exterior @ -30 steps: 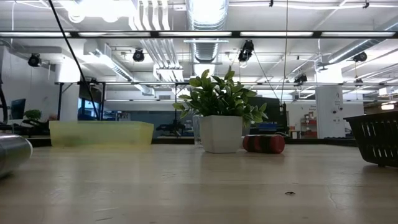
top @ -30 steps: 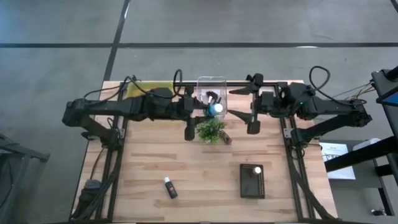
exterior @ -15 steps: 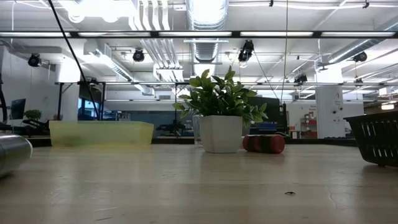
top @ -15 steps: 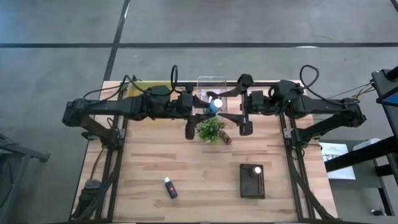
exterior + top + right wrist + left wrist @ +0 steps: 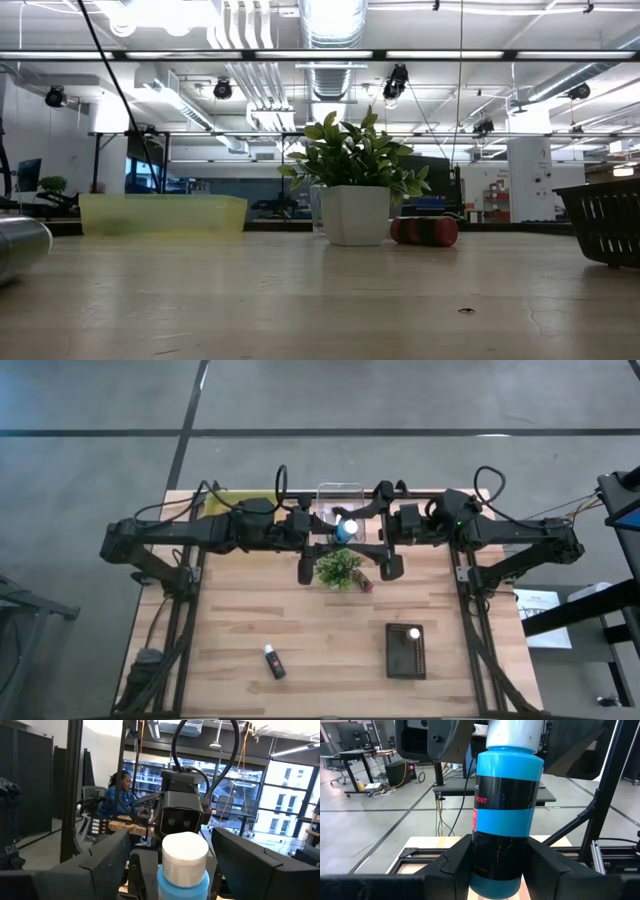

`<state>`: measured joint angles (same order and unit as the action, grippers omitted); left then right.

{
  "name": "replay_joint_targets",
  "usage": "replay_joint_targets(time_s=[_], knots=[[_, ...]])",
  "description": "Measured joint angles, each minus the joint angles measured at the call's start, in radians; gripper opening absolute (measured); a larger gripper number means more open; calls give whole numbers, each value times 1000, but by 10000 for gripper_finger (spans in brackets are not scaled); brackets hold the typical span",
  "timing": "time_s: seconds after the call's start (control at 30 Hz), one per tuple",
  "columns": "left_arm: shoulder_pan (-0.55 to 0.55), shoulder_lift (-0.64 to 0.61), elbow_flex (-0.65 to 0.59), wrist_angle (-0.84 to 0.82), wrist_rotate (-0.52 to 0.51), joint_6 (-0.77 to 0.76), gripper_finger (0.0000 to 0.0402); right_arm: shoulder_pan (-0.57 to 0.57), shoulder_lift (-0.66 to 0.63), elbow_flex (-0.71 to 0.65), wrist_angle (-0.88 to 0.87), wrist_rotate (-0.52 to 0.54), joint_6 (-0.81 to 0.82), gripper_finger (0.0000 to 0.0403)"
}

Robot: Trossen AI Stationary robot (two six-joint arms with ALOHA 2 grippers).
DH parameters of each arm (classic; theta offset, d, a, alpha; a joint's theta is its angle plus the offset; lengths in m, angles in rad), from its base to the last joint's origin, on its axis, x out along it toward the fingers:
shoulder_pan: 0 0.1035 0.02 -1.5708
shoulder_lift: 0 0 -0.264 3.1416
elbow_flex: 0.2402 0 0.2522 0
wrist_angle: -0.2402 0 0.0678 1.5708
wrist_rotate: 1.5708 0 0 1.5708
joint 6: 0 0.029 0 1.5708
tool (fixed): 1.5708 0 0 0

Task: Pick & Place Paint Supplies
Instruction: Put the blue paint bottle into the black bin

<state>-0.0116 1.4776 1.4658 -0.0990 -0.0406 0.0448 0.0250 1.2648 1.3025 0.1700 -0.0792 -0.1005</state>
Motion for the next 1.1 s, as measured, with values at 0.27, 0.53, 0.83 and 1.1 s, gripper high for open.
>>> replay_joint_targets(time_s=[0.27,0.53,0.83,1.1], knots=[[0,0,0,0,1,3,149,0,0,0,-3,0,4,195],[-1,0,0,-2,4,3,149,0,0,0,-14,-4,-5,114],[0,0,0,-15,3,7,149,0,-8,-1,-21,-5,-5,114],[10,-4,5,-101,-37,63,175,0,-14,38,-101,4,-13,114]])
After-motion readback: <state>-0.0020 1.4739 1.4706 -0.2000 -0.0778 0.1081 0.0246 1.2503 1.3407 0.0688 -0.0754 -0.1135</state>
